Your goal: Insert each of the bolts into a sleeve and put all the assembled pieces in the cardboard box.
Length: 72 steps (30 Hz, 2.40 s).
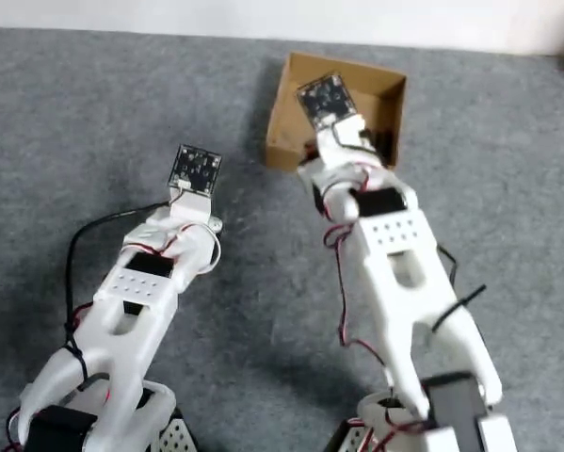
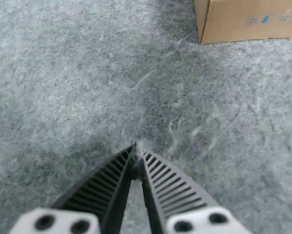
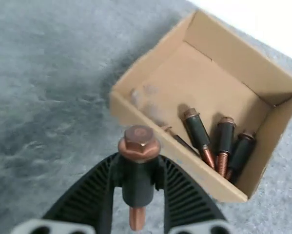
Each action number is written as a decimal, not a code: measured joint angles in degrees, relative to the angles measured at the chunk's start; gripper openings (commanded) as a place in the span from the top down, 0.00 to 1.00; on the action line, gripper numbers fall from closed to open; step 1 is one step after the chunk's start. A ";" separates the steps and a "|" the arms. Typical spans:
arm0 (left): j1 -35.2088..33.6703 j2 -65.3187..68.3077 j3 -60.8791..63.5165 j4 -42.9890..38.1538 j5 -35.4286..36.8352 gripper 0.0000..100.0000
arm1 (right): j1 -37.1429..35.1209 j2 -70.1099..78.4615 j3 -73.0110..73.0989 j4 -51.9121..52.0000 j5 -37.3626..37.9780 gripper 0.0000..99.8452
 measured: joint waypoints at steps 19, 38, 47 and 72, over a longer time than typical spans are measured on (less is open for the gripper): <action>0.00 0.00 0.00 -1.14 0.00 0.99 | 4.31 26.11 -20.13 -0.26 0.00 0.99; 0.00 0.00 0.00 -1.14 0.00 0.99 | 8.18 42.37 -37.27 -0.35 -0.09 0.93; 0.00 0.00 0.00 -1.14 0.00 0.99 | 8.35 42.37 -38.95 6.95 -0.09 0.61; 0.00 -21.19 13.71 -3.16 -3.16 0.99 | 8.18 -9.67 -27.43 40.44 -0.18 0.62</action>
